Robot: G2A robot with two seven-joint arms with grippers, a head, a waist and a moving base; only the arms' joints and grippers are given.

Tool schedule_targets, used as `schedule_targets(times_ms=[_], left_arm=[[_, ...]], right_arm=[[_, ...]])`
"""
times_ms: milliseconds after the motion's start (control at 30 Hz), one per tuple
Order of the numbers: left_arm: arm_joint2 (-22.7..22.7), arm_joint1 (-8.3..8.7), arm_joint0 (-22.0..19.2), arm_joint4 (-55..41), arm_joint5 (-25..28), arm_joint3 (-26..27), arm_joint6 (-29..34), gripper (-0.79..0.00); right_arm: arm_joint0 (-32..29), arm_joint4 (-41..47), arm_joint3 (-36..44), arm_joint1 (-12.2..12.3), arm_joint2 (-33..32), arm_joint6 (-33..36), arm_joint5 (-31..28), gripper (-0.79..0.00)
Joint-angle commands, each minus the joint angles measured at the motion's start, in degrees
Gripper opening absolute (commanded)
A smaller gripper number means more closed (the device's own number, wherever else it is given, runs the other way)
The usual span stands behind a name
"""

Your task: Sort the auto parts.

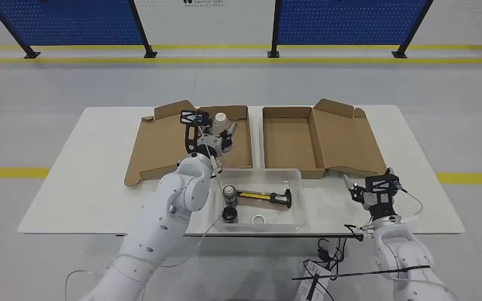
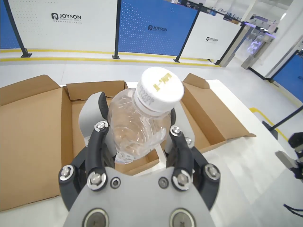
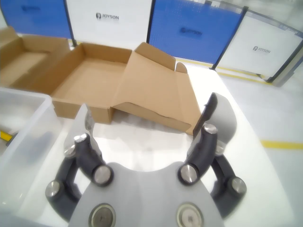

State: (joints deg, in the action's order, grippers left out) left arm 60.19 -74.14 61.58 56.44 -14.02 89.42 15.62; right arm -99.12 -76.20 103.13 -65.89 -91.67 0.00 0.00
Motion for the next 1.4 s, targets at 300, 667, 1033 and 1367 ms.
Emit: schedule_targets(times_ms=[300,667,1033,1367], left_arm=[[-0.7,-1.29,-1.9,-1.3,0.0,-9.9,-2.2,-0.785],[-0.4,-2.01,-2.4,-2.6,1.4,-13.7,-1.2,-0.785],[1.4,-2.41,-2.6,-2.6,0.4,-16.5,-3.0,-0.785],[2.1,-2.9,-2.9,-2.9,1.3,-19.0,-4.3,-0.68]], right_arm=[[0.0,0.0,0.0,0.0,0.0,0.0,0.0,0.0],[0.0,0.0,0.0,0.0,0.0,0.0,0.0,0.0],[0.0,0.0,0.0,0.0,0.0,0.0,0.0,0.0],[0.0,0.0,0.0,0.0,0.0,0.0,0.0,0.0]])
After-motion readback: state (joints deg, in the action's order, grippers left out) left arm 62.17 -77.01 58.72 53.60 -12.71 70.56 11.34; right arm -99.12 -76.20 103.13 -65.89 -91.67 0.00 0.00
